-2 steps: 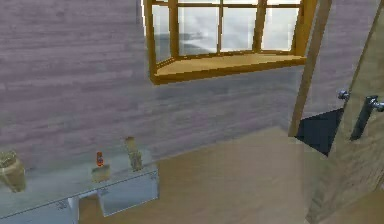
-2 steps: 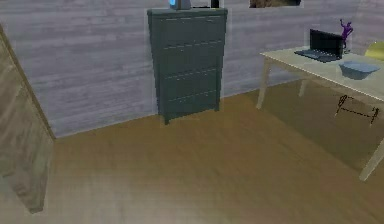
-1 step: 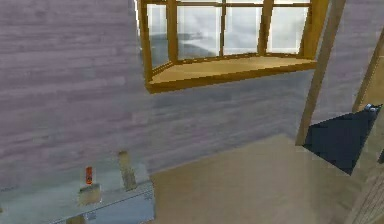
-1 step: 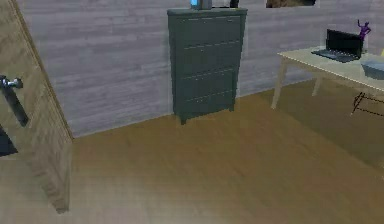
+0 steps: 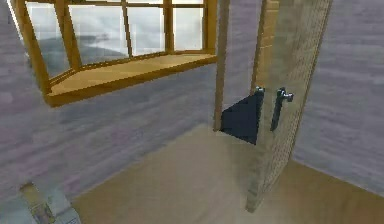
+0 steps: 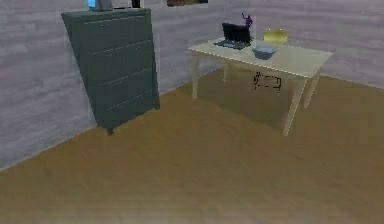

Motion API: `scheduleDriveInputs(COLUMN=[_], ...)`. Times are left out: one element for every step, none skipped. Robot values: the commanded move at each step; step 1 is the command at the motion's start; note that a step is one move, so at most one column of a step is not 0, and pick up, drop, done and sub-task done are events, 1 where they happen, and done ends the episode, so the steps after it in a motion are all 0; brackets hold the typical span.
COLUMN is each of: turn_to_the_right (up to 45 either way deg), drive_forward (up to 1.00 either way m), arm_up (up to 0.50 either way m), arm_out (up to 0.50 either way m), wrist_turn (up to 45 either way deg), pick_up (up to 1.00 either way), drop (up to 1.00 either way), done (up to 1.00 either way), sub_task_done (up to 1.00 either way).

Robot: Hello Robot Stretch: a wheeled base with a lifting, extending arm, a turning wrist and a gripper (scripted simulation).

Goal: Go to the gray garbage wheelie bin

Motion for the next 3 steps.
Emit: scheduleDriveInputs(turn_to_the_right=[0.0,6.0,0.0], drive_forward=[1.00,0.00,0.15], arm_up=[0.00,0.00,0.00], arm_out=[0.00,0.00,0.00], wrist_turn=[0.0,0.0,0.0], pick_up=[0.00,0.00,0.00], drop=[0.00,0.00,0.00], done=[0.00,0.00,0.00], sub_task_done=[0.00,0.00,0.00])
